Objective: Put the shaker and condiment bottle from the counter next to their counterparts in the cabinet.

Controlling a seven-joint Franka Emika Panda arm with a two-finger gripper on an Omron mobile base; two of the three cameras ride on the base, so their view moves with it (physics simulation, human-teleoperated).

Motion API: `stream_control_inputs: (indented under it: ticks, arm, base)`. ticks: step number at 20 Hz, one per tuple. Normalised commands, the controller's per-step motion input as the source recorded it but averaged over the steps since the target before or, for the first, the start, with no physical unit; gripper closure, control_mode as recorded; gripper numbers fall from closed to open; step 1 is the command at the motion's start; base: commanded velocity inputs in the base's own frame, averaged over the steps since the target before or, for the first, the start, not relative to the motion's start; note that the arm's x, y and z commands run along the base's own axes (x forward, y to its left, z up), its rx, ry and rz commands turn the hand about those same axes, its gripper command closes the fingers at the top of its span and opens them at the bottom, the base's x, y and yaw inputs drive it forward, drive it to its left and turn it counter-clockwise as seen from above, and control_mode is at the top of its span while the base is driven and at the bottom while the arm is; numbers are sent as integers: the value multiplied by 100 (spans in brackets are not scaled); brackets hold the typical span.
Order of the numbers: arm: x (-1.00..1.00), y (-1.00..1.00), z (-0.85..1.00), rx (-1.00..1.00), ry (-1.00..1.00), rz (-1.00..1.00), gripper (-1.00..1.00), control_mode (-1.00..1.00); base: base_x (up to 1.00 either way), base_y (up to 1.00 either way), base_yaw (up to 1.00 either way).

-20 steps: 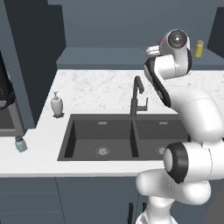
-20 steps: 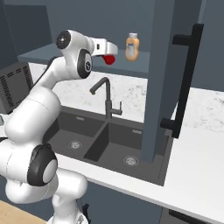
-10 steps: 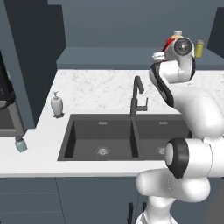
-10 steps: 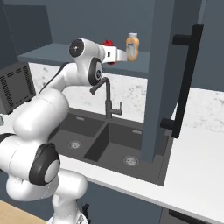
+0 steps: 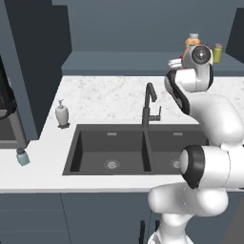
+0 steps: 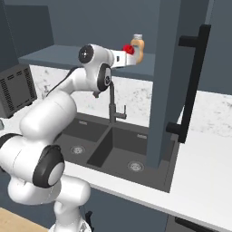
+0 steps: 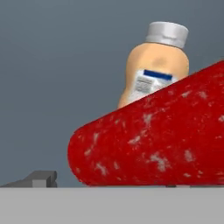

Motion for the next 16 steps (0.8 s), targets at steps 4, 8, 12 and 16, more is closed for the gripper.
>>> stream_control_inputs:
  ticks: [4,8,12,16]
  arm:
    - [42,0,0,-16,0,2,-100,-100]
    - [35,0,10,-15,0,2,-100,-100]
    - [26,0,11,-16,-2,0,-100,-100]
    - [3,0,2,-10,-6,0,-100,-100]
  base:
    - [0,0,0]
    - [0,0,0]
    - [0,0,0]
    - [0,0,0]
